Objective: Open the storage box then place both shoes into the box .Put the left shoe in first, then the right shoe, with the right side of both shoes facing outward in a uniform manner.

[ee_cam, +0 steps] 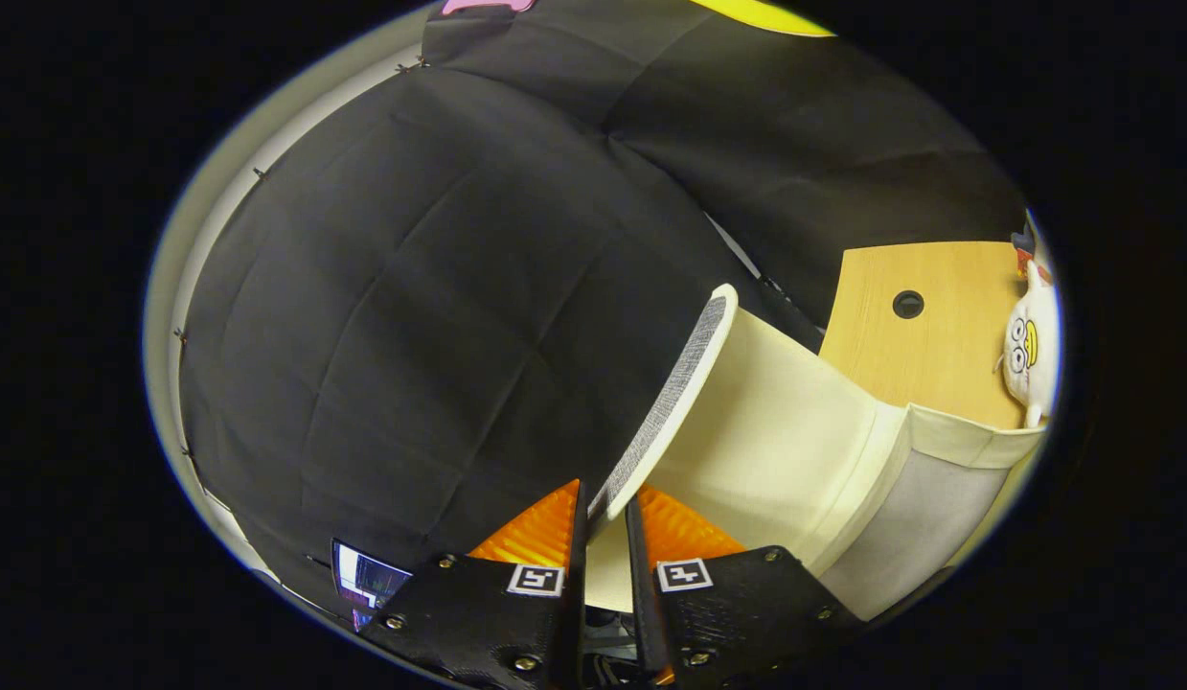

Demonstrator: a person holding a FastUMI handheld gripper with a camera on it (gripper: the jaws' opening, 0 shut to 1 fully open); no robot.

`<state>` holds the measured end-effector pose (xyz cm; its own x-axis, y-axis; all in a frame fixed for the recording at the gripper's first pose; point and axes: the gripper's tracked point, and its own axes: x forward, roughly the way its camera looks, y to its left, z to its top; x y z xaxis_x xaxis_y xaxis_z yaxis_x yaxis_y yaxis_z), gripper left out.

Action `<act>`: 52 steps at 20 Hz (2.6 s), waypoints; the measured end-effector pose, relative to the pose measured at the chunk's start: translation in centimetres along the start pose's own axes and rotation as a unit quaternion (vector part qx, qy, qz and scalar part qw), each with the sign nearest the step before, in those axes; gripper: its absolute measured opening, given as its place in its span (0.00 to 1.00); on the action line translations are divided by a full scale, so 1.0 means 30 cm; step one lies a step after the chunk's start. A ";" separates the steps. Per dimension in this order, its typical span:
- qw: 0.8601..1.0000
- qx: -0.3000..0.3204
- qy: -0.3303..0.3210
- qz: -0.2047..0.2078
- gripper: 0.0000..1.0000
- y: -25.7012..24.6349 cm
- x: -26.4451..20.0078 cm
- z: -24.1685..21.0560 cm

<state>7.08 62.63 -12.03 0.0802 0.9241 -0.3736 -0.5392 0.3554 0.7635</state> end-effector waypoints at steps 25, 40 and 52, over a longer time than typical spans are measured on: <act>0.987 -0.024 -0.058 -0.150 0.96 -0.375 -0.709 -0.031; 0.959 0.050 -0.013 -0.278 0.96 -0.836 -1.062 -0.337; 0.931 0.093 0.110 -0.336 0.96 -1.113 -1.087 -0.625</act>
<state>6.75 18.00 -35.20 0.1623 0.4402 -0.8831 -0.2739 0.8799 0.3883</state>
